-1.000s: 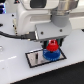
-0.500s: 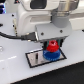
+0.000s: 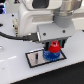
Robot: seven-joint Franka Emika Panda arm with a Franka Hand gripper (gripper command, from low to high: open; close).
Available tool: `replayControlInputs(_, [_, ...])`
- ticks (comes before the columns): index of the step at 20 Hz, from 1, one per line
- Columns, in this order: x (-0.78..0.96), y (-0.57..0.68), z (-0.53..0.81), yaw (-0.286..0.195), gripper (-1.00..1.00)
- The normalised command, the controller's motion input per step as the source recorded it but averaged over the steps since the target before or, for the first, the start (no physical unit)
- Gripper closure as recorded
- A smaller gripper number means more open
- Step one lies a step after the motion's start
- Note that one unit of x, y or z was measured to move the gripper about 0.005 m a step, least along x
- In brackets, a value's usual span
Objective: Insert the blue gear onto the right peg, followed by the red gear
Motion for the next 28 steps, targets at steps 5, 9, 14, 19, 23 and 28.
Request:
replayControlInputs(5, [0.04,0.00,-0.23,0.000,1.00])
replayControlInputs(9, [-0.02,0.04,-0.16,0.000,1.00])
replayControlInputs(14, [0.00,-0.01,0.03,0.000,1.00])
replayControlInputs(19, [-0.08,0.02,0.34,0.000,1.00])
replayControlInputs(23, [-0.08,0.01,0.23,0.000,1.00])
replayControlInputs(28, [0.04,-0.01,0.03,0.000,1.00])
